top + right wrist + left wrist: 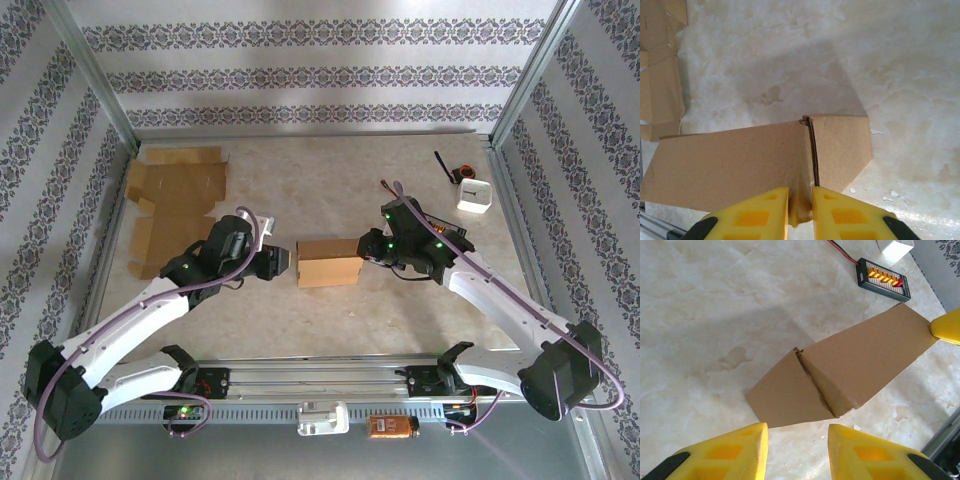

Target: Fold the paper box

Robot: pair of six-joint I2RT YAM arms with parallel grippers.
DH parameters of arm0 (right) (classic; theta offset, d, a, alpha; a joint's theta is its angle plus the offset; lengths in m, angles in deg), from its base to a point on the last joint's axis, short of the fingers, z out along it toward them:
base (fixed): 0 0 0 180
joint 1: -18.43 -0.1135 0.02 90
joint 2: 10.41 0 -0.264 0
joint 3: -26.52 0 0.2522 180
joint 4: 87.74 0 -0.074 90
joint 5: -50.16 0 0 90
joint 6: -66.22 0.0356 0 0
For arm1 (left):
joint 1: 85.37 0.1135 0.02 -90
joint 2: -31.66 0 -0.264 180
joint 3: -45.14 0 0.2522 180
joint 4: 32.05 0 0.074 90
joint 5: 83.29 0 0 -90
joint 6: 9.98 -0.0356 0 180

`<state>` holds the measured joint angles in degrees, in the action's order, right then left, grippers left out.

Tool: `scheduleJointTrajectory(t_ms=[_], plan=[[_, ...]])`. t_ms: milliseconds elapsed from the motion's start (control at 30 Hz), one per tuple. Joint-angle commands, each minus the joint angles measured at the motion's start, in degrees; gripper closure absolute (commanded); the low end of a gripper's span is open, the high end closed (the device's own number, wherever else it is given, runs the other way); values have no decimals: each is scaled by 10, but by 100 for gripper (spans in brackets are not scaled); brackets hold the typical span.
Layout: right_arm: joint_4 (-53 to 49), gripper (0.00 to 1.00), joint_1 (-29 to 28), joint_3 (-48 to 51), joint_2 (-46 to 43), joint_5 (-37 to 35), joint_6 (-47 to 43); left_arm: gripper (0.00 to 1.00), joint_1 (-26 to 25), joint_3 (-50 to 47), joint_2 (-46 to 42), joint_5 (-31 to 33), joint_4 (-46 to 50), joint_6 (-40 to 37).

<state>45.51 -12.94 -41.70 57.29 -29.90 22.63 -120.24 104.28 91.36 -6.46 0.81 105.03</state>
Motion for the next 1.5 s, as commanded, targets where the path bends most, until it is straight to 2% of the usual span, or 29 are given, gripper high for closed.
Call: scheduleJointTrajectory(t_ms=[0, 133, 333, 400, 500, 667, 967, 1167, 1467], plan=[[-65, 80, -1, 4, 22, -36, -10, 67, -9, -24, -8, -15, -50, 34], [-66, 80, -3, -4, 27, -35, -13, 66, -52, -34, 1, 20, -73, 43], [-65, 80, -10, -16, 33, -32, -11, 63, -92, -35, 27, 18, -133, 46], [-66, 80, -12, -19, 34, -33, -11, 62, -101, -26, 38, 58, -120, 51], [-65, 80, -15, -18, 33, -32, -10, 68, -109, -9, 49, 131, -77, 51], [-66, 80, -18, -19, 30, -33, -8, 76, -111, 2, 49, 180, -46, 41], [-66, 80, -21, -19, 31, -32, -8, 81, -112, 0, 55, 171, -60, 23], [-66, 80, -23, -20, 30, -33, -7, 96, -112, -8, 80, 169, -57, 27], [-66, 80, -25, -31, 30, -33, -5, 94, -112, -17, 61, 178, -19, 55]])
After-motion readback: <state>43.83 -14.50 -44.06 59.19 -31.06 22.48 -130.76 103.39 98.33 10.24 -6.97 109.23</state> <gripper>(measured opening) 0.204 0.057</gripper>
